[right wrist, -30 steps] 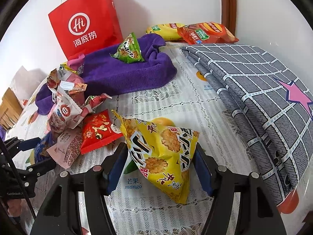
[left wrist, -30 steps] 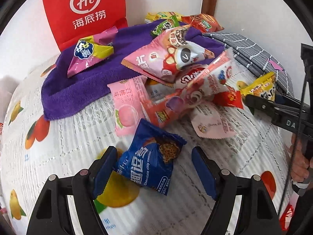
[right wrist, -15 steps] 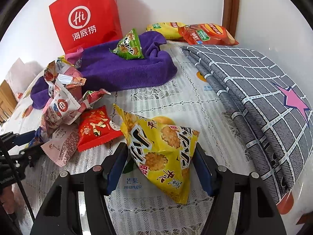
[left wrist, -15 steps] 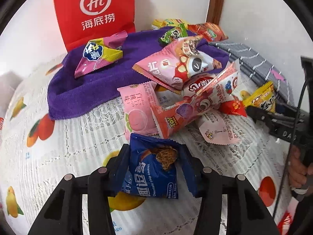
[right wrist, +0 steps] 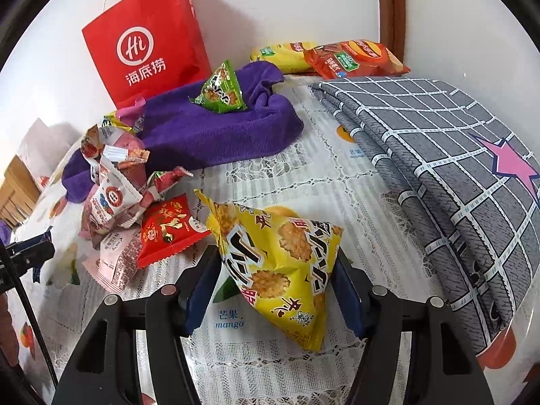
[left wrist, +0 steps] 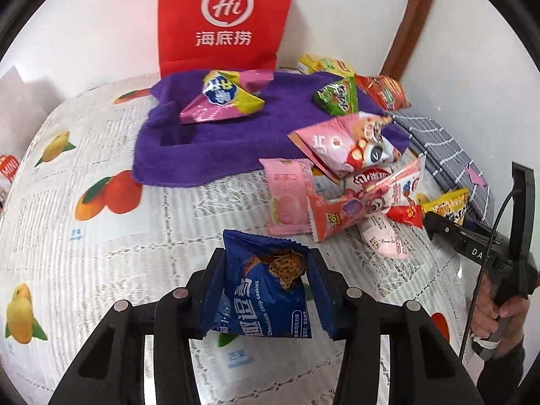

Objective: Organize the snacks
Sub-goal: 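Lift the blue bag with the left tool while the right tool carries the yellow bag toward the towel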

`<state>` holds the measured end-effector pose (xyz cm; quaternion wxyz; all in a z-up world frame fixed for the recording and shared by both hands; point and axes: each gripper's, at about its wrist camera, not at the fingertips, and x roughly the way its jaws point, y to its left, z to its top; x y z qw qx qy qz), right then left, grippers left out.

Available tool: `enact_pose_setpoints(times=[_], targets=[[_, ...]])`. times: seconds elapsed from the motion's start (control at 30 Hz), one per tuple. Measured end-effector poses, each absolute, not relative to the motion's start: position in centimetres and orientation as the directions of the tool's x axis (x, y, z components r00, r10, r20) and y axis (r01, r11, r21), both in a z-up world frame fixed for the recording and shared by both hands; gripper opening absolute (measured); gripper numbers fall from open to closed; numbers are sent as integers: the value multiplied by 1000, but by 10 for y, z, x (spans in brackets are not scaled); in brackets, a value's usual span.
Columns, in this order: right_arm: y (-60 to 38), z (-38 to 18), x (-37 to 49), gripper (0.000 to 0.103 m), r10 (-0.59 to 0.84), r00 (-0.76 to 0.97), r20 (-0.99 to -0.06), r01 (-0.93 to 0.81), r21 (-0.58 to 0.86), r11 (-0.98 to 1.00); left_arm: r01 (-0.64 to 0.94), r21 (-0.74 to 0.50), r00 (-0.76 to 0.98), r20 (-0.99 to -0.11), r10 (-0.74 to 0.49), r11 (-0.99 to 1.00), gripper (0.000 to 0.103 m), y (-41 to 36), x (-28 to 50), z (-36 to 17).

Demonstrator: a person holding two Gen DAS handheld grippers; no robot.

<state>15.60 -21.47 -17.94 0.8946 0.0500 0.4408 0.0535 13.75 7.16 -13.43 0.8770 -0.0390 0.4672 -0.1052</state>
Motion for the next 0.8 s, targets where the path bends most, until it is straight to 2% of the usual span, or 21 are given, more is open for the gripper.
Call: enact_pose_setpoints(times=[0.17, 0.8], targets=[[-214, -173, 156, 63, 139, 607, -783, -51, 136, 989, 130, -138, 566, -803, -188, 982, 45, 77, 133, -121], [-170, -71, 201, 63, 213, 735, -644, -192, 104, 976, 22, -153, 635, -761, -132, 988, 45, 98, 170, -77]])
